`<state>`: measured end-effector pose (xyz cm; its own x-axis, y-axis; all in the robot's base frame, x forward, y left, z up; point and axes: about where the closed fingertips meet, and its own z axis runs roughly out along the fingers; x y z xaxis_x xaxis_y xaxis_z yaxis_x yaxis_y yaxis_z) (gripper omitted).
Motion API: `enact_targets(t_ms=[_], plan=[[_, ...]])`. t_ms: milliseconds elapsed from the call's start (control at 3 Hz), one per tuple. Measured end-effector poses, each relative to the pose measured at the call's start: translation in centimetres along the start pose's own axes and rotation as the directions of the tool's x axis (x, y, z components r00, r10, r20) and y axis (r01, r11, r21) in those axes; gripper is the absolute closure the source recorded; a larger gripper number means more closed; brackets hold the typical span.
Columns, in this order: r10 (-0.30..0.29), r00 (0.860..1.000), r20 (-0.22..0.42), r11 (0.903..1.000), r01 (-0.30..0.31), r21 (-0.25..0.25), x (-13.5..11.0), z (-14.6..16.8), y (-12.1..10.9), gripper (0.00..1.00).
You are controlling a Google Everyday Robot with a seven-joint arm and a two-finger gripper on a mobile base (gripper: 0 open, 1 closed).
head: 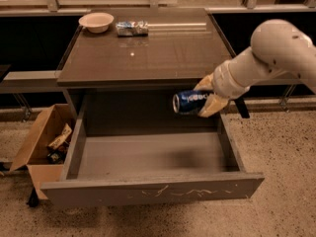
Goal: Pick pepsi can from top drawer and place on counter
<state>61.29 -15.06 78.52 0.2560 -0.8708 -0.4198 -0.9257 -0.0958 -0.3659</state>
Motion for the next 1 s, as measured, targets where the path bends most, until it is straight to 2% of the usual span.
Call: enact_targets(t_ms=[333,667,1000], plan=[[0.024,1.000,-0.009,0.9935,-0.023,0.111,-1.8,-4.2,-5.7,1.00],[0.116,0.993,0.033,0.9743,-0.120,0.190,-1.6,-6.4,-10.1,1.00],[0.230,0.963,0.140,0.9438,-0.256,0.209,-0.7,-6.3,-14.2,1.00]])
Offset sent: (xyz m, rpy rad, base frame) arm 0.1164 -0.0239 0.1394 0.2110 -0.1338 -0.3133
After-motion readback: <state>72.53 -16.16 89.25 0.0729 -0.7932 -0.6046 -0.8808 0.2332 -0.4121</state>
